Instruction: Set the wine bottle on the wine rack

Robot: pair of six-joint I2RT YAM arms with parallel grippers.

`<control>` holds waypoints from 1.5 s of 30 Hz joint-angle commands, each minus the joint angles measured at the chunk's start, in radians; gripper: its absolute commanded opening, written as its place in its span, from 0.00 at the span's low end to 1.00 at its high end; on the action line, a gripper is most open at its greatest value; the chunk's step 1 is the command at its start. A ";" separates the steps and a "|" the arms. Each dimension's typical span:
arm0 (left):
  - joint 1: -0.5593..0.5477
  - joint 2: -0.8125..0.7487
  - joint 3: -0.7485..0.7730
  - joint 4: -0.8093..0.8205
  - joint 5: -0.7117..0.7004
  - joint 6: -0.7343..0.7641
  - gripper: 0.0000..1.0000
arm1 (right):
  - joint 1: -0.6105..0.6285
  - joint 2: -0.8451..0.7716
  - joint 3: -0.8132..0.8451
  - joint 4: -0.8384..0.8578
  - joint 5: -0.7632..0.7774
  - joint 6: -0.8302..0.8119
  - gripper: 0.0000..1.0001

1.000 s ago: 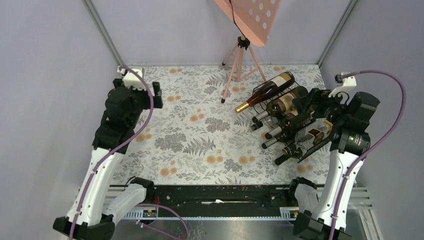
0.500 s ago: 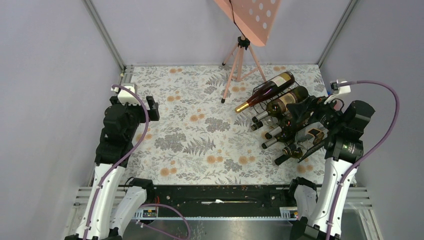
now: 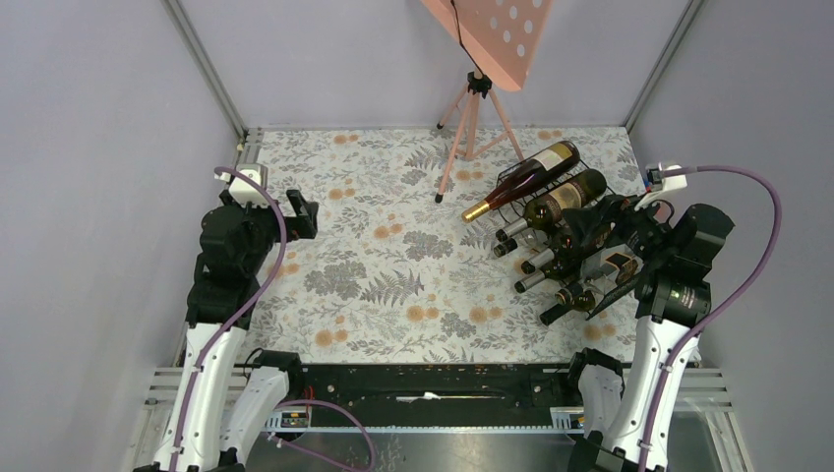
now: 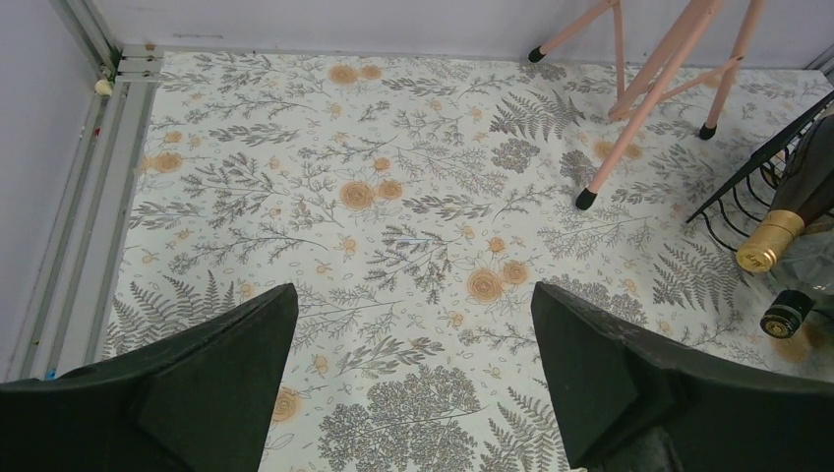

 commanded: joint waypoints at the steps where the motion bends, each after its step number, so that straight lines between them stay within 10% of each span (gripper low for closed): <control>1: 0.018 -0.017 -0.012 0.068 0.028 -0.016 0.99 | -0.002 -0.020 0.003 0.020 -0.052 -0.014 1.00; 45: 0.056 -0.038 -0.024 0.039 0.097 0.024 0.99 | -0.003 -0.042 -0.007 0.009 0.055 -0.032 1.00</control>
